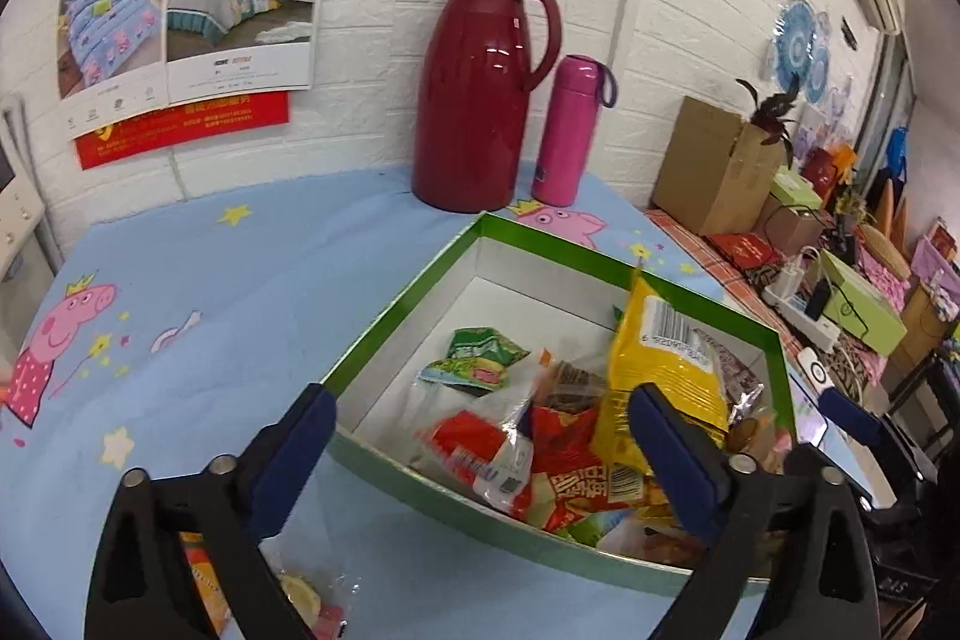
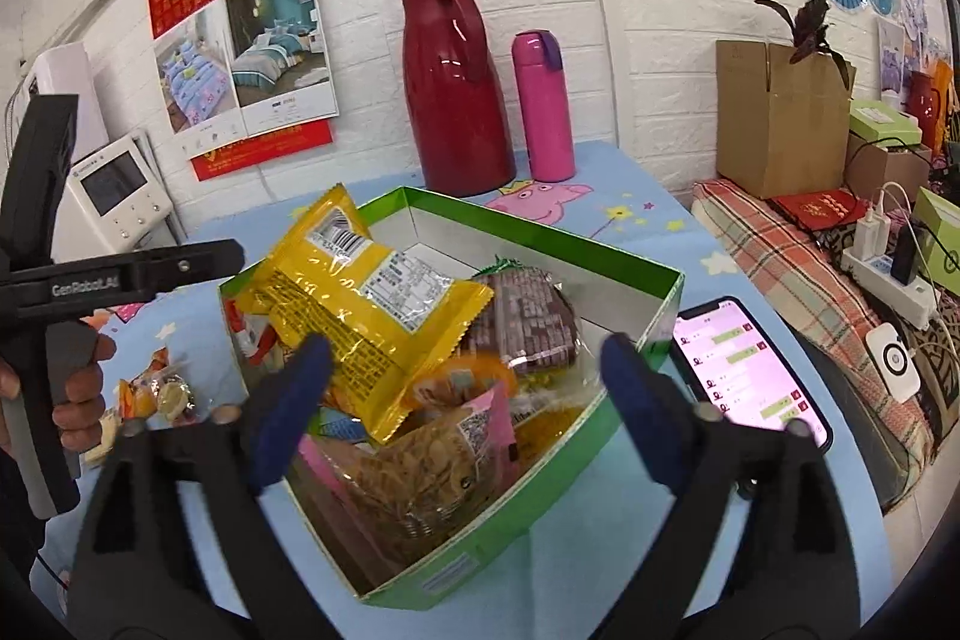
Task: Organize snacks
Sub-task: 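Carry both snacks into the green box and open both tools, then move both open tools back to the remaining snacks on the table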
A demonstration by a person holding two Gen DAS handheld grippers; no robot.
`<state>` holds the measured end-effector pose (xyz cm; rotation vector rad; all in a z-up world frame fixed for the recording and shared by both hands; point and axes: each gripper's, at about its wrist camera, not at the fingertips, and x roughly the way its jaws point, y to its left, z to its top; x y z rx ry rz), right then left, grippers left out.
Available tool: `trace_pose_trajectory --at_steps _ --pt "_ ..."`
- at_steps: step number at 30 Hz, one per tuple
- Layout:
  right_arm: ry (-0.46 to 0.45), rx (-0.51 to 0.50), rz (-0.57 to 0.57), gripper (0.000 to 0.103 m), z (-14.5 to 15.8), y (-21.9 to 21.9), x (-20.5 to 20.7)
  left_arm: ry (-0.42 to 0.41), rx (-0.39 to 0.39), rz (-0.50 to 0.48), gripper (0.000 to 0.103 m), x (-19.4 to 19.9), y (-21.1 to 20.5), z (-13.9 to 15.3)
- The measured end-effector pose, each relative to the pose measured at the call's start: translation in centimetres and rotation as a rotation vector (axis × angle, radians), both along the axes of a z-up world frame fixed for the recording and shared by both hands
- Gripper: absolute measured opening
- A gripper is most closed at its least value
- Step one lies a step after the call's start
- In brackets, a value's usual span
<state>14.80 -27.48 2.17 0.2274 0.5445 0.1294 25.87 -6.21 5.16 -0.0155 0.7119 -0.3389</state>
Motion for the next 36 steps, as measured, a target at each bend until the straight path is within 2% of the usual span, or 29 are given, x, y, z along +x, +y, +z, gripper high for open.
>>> trace_pose_trajectory --at_steps 1,6,8,16,21,25,31,32,34,36 --pt "-0.012 0.008 0.006 0.102 -0.1 -0.2 -0.4 -0.008 -0.005 0.011 0.102 -0.4 0.3 -0.1" --pt "-0.045 -0.002 0.001 0.102 1.3 -0.3 -2.5 -0.006 -0.013 0.037 0.102 -3.0 1.9 0.0" --pt "-0.072 0.014 0.007 0.102 2.0 -0.1 -4.0 -0.011 0.013 0.059 0.102 -4.6 2.4 0.2" --pt "-0.203 0.173 0.080 0.102 2.7 1.9 -8.8 0.008 0.080 0.176 0.102 -11.6 5.8 0.1" --pt "-0.143 0.143 0.197 0.102 2.5 5.3 -9.8 -0.001 0.095 0.250 0.102 -15.4 8.3 -0.4" --pt "-0.125 0.186 0.301 0.102 2.5 7.9 -10.4 -0.004 0.102 0.295 0.102 -17.6 10.1 -0.7" --pt "-0.185 0.258 0.393 0.102 3.1 11.4 -11.4 -0.004 0.115 0.379 0.102 -19.8 13.5 -1.5" --pt "-0.177 0.235 0.396 0.102 3.1 12.2 -11.4 0.000 0.117 0.392 0.102 -20.0 14.1 -1.7" --pt "-0.099 0.138 0.387 0.102 3.2 14.1 -10.7 0.007 0.122 0.422 0.102 -20.3 15.3 -2.0" --pt "-0.064 0.107 0.409 0.102 2.8 15.3 -10.0 0.010 0.119 0.449 0.102 -20.6 16.5 -2.4"
